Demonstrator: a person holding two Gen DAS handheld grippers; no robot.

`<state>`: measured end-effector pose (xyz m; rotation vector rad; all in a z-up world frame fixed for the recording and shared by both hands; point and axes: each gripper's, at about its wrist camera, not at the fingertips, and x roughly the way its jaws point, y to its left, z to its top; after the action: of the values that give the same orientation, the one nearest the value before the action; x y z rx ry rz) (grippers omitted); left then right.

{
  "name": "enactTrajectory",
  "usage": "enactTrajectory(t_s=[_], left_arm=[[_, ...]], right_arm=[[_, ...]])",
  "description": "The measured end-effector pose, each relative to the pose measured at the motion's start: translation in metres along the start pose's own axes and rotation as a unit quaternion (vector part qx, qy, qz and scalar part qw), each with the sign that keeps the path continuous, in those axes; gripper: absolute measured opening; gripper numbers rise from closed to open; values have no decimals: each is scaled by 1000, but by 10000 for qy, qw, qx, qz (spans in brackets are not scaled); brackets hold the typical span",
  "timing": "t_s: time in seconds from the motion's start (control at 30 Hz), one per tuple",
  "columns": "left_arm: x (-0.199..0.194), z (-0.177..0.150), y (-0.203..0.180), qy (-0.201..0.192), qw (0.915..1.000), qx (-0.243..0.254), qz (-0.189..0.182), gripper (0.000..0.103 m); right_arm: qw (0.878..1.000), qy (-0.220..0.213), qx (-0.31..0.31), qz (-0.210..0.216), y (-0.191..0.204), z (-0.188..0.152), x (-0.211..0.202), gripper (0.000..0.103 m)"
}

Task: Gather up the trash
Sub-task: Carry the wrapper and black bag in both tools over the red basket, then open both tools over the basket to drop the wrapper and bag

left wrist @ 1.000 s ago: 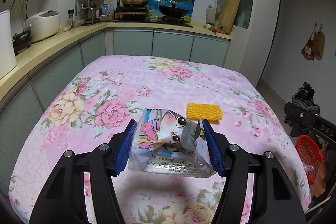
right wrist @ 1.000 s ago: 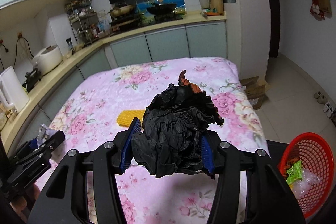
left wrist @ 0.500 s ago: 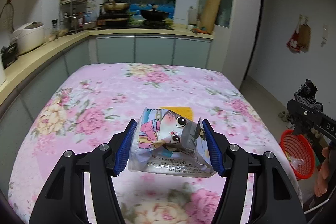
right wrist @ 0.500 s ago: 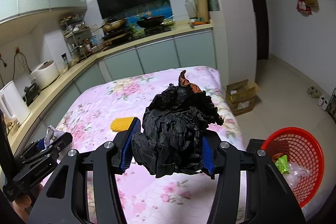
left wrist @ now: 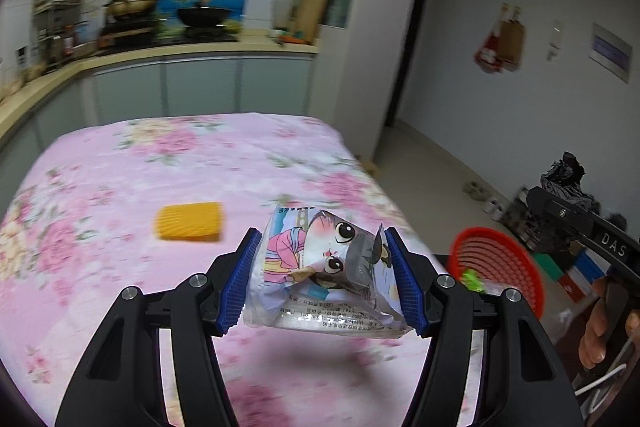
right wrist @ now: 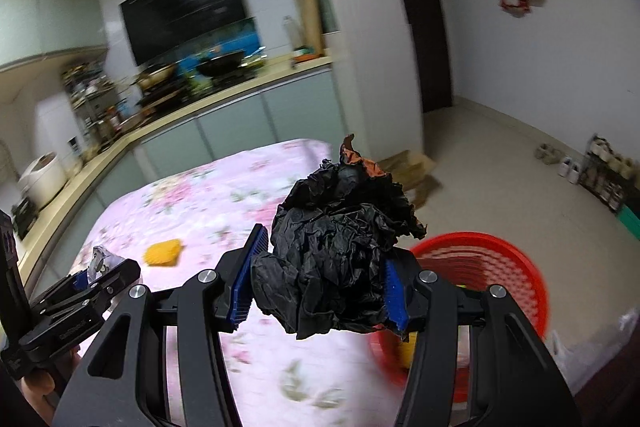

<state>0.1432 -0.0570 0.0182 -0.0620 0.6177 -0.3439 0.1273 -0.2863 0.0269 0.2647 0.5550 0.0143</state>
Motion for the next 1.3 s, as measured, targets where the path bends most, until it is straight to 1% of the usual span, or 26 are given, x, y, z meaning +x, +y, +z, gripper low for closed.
enactTrajectory(t_s=[0.13, 0.3, 0.4, 0.47, 0.57, 0.7, 0.83, 0.93, 0.97, 1.0, 1.07, 1.17, 1.3], left_arm=[[20, 1, -37, 184, 9985, 274, -428, 60], [49, -4, -84, 487, 9930, 593, -899, 60], [69, -8, -114, 774, 9865, 767, -1221, 60], [81, -11, -130, 959, 9811, 884, -1428, 60], [101, -18, -149, 1223, 9751, 971, -1576, 60], [122, -27, -167, 1496, 9692, 1026, -1664, 60], [140, -35, -176, 1669, 9658, 1127, -1634, 60], [151, -38, -178, 1745, 9646, 1139, -1619, 62], [153, -39, -178, 1774, 9639, 1135, -1626, 62], [156, -41, -179, 1801, 9634, 1131, -1630, 64], [160, -42, -180, 1852, 9623, 1118, -1649, 67], [165, -45, -179, 1988, 9587, 1070, -1730, 75], [158, -42, -175, 1922, 9598, 1063, -1749, 84]], right_arm=[[9993, -27, 200, -324, -31, -1, -9, 51], [9971, -21, 396, -646, -62, -5, -15, 51], [9954, 72, 506, -809, -76, -8, -13, 51], [9936, 238, 640, -905, -88, -12, -9, 51], [9912, 438, 818, -949, -98, -15, -1, 51], [9871, 703, 1020, -1018, -109, -18, 13, 51], [9836, 888, 1224, -983, -118, -20, 25, 54], [9812, 983, 1379, -922, -123, -23, 33, 61], [9802, 993, 1460, -897, -126, -24, 35, 65], [9793, 998, 1516, -893, -128, -24, 36, 68], [9774, 1014, 1638, -871, -132, -25, 39, 70], [9772, 1007, 1667, -845, -133, -25, 37, 71], [9781, 943, 1653, -846, -134, -25, 29, 71]])
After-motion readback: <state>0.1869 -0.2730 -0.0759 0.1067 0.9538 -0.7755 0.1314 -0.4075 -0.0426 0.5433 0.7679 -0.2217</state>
